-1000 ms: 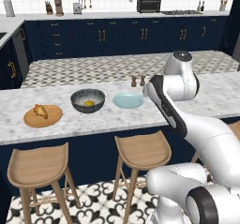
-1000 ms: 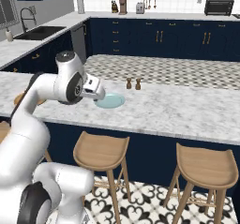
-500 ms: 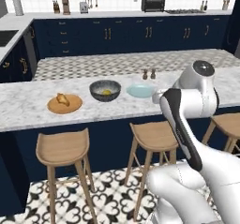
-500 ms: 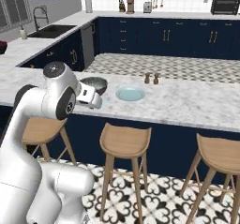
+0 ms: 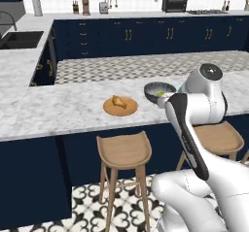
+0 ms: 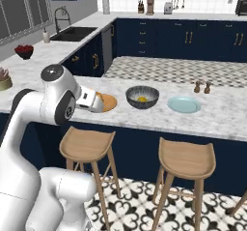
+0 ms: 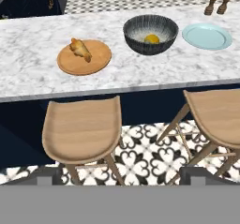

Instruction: Pick the chicken drumstick and lemon from their plates and place them in the bowl. Then put the bowl in the fridge.

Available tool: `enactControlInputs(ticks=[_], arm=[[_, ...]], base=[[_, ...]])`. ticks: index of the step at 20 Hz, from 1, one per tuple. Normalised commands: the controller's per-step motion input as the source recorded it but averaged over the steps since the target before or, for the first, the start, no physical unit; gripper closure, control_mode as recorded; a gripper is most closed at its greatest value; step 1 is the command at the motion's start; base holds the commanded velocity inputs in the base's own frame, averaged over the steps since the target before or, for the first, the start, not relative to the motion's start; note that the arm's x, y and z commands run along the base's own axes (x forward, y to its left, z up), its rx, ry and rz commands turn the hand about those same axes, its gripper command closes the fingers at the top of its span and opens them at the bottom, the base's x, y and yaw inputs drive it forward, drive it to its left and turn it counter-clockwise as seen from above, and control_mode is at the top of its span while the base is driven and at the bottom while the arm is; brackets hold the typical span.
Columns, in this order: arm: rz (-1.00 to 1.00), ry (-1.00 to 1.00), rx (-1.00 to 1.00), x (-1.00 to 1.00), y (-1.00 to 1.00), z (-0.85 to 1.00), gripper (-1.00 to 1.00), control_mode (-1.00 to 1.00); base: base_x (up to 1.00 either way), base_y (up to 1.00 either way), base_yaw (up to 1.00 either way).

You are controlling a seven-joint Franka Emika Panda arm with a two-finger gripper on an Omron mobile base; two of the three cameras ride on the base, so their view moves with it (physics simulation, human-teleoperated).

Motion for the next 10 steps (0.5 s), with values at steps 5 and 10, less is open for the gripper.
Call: enactControlInputs(ticks=[5, 10], arm=[[0.0, 0.0, 0.0, 0.0, 0.0, 0.0, -1.0, 1.0], [0.0, 0.0, 0.0, 0.0, 0.0, 0.0, -1.0, 1.0]], base=[[1.0, -0.41, 0.05], [1.0, -0.36, 0.28]])
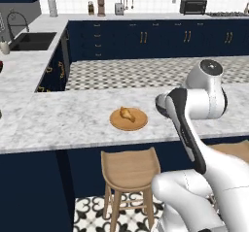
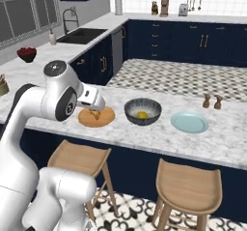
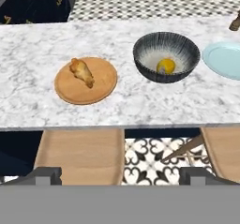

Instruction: Pick the chicken drumstick and lemon from their plates and place them in the bowl. Then put the bowl in the fridge.

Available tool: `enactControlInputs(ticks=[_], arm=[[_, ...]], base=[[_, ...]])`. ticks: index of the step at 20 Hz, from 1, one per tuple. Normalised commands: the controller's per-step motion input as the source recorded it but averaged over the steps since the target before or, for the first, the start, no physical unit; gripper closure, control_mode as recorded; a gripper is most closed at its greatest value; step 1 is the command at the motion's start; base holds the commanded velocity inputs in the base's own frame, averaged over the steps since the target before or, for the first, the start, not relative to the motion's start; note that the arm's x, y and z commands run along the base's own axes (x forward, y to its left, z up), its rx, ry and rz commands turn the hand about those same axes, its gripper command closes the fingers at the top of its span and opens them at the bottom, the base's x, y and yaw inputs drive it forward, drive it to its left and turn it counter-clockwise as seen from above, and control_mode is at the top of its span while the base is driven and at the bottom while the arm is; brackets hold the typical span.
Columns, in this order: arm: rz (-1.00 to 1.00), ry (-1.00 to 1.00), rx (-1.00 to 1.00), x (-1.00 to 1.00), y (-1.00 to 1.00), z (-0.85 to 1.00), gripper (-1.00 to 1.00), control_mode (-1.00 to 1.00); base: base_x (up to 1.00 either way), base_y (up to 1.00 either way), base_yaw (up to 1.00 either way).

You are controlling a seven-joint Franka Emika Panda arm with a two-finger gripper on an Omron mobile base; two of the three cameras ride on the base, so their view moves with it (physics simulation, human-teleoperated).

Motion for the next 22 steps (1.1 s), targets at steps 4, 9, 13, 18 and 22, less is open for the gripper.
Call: enactControlInputs(ticks=[4, 9, 13, 18, 22], arm=[[0.28, 0.09, 0.03, 0.75, 0.01, -0.11, -1.0, -1.0], [0.22, 0.21, -0.01, 1.0, 0.52, -0.42, -1.0, -1.0], [0.13, 0.21, -0.07, 0.92, 0.7, -0.55, -1.0, -1.0], [0.14, 0.13, 0.0, 0.94, 0.05, -0.61, -1.0, -1.0], [0.09, 0.02, 0.0, 0.85, 0.06, -0.48, -1.0, -1.0]], base=[[0.25, 0.0, 0.11], [0.0, 0.0, 0.0], [0.0, 0.0, 0.0], [0.0, 0.0, 0.0], [0.0, 0.0, 0.0]])
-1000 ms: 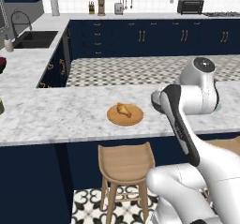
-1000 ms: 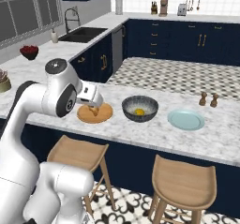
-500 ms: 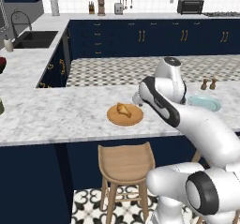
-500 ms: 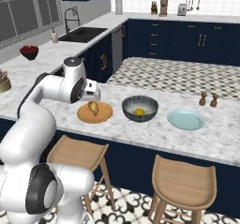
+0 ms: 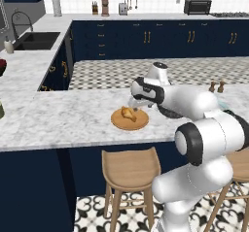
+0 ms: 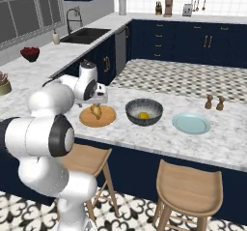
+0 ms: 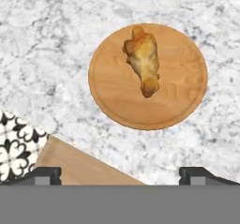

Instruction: Pick the chicken drumstick and lemon from their plates and place them in the bowl. Then put the bowl in the fridge.

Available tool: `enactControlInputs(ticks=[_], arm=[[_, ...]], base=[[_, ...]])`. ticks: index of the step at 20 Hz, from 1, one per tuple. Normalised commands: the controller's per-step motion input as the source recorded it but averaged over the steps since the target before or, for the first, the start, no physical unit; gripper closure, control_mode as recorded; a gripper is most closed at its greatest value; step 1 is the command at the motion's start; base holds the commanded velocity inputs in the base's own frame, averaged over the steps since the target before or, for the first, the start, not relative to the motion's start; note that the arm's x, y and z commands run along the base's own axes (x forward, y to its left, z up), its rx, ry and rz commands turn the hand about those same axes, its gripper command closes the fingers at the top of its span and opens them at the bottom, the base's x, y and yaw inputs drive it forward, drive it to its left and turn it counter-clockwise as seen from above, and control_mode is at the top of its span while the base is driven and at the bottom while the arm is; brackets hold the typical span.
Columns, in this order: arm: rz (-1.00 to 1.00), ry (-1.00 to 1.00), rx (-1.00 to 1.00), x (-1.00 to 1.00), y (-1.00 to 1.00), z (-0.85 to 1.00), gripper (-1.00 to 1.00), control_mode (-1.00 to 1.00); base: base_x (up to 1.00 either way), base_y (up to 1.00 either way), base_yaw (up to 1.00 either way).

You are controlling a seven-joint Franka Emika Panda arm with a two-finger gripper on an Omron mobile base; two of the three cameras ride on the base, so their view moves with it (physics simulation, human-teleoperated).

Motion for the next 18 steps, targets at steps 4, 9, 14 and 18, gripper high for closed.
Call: enactControlInputs(ticks=[4, 9, 14, 18], arm=[[0.09, 0.0, -0.06, 0.4, 0.03, -0.62, -1.0, -1.0], [0.06, 0.06, -0.03, 0.44, 0.08, -0.56, -1.0, -1.0], [0.07, 0.06, 0.0, 0.49, 0.02, -0.5, -1.0, -1.0], [0.05, 0.0, 0.0, 0.66, 0.0, -0.29, -1.0, -1.0]], base=[[0.0, 0.0, 0.0], [0.0, 0.0, 0.0], [0.0, 0.0, 0.0], [0.0, 0.0, 0.0]])
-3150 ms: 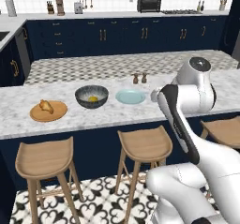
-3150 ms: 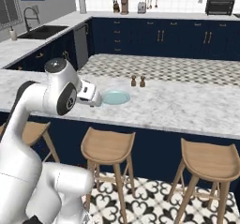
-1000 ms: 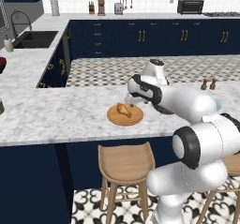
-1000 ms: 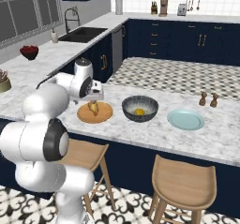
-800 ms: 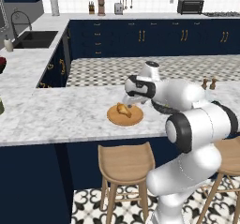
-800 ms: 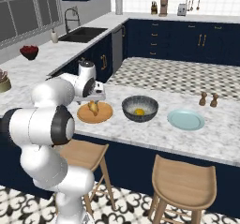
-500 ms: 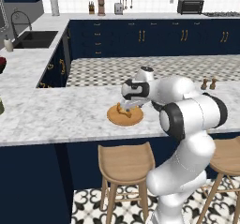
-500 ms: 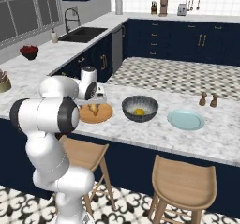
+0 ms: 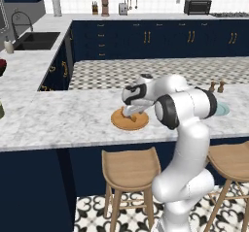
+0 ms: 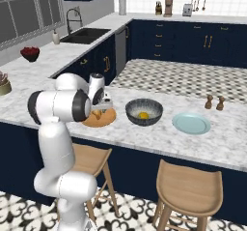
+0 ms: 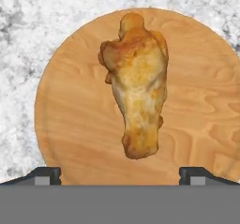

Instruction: Pick the chicken drumstick and lemon from their plates and place them in the bowl. Then put the bowl in the fridge.

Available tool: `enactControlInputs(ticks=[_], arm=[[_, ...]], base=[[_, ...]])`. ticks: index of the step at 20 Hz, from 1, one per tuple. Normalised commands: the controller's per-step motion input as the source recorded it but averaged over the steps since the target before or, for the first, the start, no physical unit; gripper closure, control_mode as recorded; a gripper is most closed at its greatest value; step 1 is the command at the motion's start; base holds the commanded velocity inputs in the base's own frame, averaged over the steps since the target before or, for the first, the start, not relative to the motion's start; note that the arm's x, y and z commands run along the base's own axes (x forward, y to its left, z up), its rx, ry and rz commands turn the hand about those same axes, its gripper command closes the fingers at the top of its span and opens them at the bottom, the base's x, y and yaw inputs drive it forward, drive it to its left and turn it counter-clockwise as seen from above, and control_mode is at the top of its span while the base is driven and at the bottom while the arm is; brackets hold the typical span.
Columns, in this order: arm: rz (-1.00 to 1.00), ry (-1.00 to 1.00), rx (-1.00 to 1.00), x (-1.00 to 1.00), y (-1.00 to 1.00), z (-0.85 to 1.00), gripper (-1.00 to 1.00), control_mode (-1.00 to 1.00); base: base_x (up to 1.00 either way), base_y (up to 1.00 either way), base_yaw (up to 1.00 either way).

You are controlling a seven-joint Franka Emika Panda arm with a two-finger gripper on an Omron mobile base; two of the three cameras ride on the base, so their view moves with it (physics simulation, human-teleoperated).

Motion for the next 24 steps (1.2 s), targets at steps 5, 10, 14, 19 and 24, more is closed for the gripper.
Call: enactControlInputs(ticks=[5, 10, 14, 19, 24], arm=[[0.03, 0.0, 0.0, 0.5, 0.04, -0.44, -1.0, -1.0], [0.01, 0.0, 0.0, 0.33, 0.1, -0.43, -1.0, -1.0], [0.0, 0.0, 0.0, 0.0, 0.3, -0.4, 1.0, -1.0], [0.0, -0.02, 0.0, -0.47, 0.43, -0.08, 1.0, -1.0], [-0.02, -0.01, -0.01, -0.81, 0.18, 0.16, 1.0, -1.0]], base=[[0.0, 0.0, 0.0], [0.0, 0.0, 0.0], [0.0, 0.0, 0.0], [0.0, 0.0, 0.0], [0.0, 0.0, 0.0]])
